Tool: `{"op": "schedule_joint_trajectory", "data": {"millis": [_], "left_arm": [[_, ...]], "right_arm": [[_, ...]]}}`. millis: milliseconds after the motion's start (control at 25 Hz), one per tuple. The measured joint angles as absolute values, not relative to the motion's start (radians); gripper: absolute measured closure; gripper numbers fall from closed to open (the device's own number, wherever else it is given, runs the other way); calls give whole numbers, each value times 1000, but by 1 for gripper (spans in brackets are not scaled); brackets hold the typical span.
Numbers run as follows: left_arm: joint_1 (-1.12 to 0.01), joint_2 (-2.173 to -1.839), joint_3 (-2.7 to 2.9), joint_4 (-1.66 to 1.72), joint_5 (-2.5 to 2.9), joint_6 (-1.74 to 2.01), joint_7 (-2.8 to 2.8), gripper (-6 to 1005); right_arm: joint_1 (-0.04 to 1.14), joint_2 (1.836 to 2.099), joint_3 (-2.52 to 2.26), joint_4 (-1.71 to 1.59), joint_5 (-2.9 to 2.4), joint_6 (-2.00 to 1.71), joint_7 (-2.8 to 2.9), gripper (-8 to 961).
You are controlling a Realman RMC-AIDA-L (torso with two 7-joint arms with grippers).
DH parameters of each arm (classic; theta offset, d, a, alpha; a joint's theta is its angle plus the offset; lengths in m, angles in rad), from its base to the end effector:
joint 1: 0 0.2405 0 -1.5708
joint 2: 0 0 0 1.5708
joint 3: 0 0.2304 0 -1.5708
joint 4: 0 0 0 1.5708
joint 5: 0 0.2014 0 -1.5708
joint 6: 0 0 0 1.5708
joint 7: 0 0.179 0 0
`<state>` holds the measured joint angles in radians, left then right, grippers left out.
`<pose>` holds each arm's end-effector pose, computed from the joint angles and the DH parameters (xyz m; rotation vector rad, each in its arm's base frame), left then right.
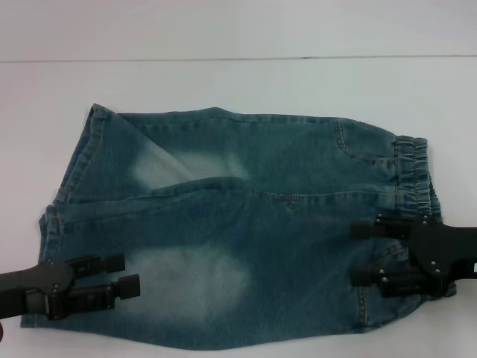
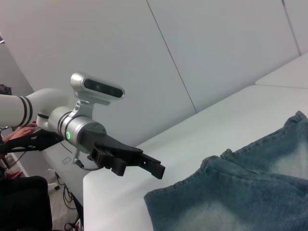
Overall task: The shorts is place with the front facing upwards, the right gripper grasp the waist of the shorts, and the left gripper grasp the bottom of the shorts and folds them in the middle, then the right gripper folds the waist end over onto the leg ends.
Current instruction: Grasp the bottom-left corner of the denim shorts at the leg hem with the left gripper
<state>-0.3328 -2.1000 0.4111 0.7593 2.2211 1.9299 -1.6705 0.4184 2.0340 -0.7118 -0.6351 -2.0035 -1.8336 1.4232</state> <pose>-0.2682 0.2313 0.0094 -2.6599 -1.2854 -0.8592 0.2368 0.2593 -0.0064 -2.8938 0.7796 0.8480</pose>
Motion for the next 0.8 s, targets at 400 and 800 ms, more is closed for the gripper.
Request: {"op": "schedule_joint_trajectory", "data": {"millis": [400, 800], "left_arm": [[-332, -2100, 411, 755, 2220, 1931, -1696, 126], [-336, -2095, 411, 767, 2220, 1972, -1726, 126]], "right_arm": [[420, 2038, -712, -635, -2005, -1832, 1425, 54], [420, 2039, -712, -635, -2003, -1830, 1425, 53]]}}
